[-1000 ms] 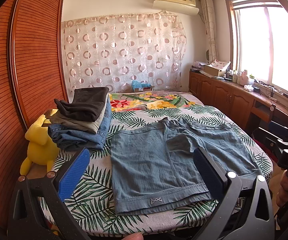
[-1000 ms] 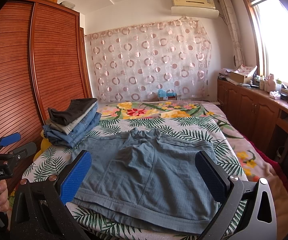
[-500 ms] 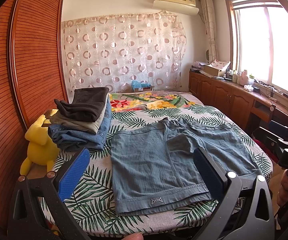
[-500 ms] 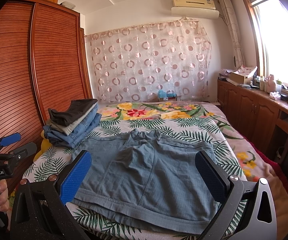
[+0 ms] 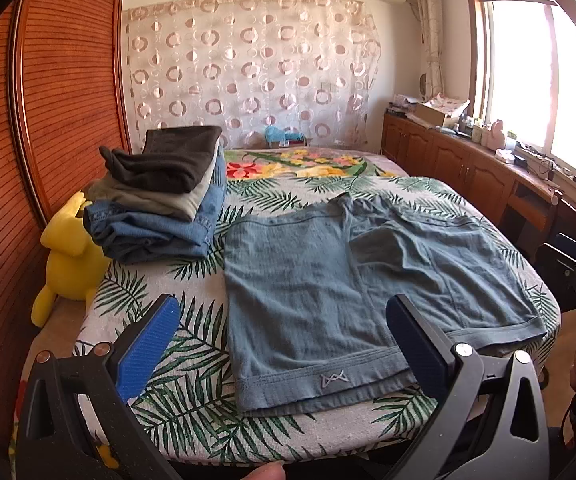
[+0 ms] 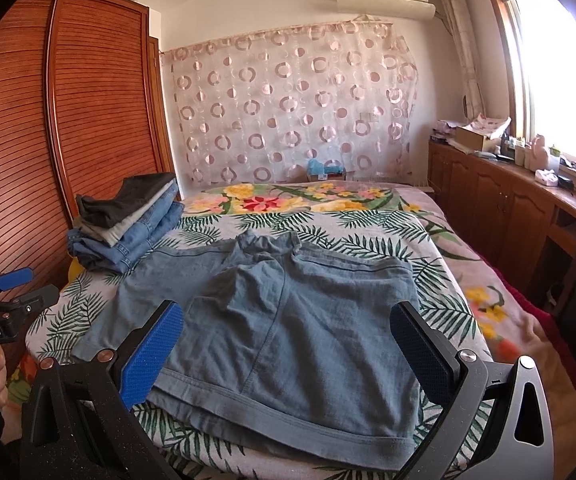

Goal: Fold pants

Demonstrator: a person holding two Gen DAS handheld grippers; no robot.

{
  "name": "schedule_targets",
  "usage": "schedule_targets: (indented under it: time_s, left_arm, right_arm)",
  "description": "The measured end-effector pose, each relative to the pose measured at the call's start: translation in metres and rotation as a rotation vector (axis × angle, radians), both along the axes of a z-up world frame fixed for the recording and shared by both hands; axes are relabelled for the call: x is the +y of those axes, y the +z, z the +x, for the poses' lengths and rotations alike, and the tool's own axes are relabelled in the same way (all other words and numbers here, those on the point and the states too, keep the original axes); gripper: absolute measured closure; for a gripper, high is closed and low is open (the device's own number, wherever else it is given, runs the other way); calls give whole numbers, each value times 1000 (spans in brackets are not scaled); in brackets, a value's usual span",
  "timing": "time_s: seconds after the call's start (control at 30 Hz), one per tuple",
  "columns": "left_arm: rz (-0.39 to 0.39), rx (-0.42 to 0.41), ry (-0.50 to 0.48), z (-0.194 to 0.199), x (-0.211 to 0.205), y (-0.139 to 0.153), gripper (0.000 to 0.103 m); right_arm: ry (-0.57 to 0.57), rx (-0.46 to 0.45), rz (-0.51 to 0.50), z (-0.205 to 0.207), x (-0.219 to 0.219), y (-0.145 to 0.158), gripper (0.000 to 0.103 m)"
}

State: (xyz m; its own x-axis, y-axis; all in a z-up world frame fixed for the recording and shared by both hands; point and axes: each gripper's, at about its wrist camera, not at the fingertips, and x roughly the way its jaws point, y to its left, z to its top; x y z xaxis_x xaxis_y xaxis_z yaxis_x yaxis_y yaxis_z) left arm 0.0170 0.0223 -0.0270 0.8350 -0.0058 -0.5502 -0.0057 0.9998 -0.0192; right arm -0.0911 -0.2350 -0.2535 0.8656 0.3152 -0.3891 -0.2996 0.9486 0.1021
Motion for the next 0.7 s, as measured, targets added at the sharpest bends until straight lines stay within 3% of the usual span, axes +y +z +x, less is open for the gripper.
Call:
schedule_targets:
  time_s: [0.7]
  left_arm:
    - [-23, 106, 24, 15, 31, -46, 0]
  right_arm:
    - [-44, 126, -84, 19, -7, -19, 0]
